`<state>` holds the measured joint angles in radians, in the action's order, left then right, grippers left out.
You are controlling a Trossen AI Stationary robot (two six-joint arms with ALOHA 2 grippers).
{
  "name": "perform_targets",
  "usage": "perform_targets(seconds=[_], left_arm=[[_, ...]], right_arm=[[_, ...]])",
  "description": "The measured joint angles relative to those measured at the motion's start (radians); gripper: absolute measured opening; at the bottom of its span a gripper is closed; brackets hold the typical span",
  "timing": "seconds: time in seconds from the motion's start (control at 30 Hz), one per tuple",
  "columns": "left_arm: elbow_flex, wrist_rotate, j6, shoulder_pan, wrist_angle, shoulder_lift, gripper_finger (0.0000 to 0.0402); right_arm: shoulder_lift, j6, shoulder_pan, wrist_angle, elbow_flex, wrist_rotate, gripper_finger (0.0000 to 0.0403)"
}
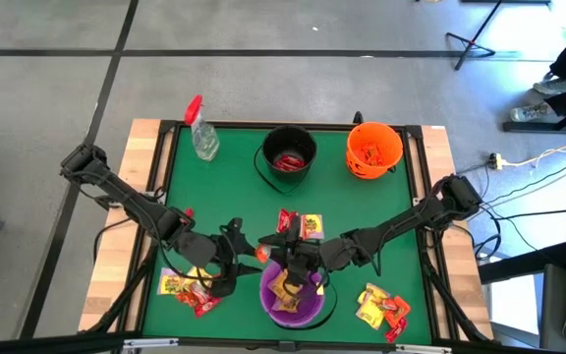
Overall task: Organize candy in baskets
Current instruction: Put the orange candy pack into the orange bucket
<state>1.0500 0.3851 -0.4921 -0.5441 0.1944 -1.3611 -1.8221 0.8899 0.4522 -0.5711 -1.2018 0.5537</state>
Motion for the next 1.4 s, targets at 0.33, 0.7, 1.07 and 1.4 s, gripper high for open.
perform_targets(seconds=[0.33,0.7,1.07,1.4], left_arm=[[0.0,0.008,0.003,0.001,-0.003,0.001,0.0183],[-0.002,0.009,-0.028,0.001,0.075,0.019,0.0183],[-0.002,0.106,-0.119,-0.047,0.236,0.107,0.0183],[-0.002,0.323,-0.054,-0.201,0.236,0.104,0.0183]], right_arm=[[0.0,-0.003,0.0,-0.004,0.0,0.022,0.0116],[0.0,-0.003,0.001,-0.007,-0.001,0.044,0.003],[0.004,-0.023,0.001,-0.007,-0.001,0.3,0.0038],[0.21,-0.358,-0.034,0.376,-0.003,0.207,0.0036]])
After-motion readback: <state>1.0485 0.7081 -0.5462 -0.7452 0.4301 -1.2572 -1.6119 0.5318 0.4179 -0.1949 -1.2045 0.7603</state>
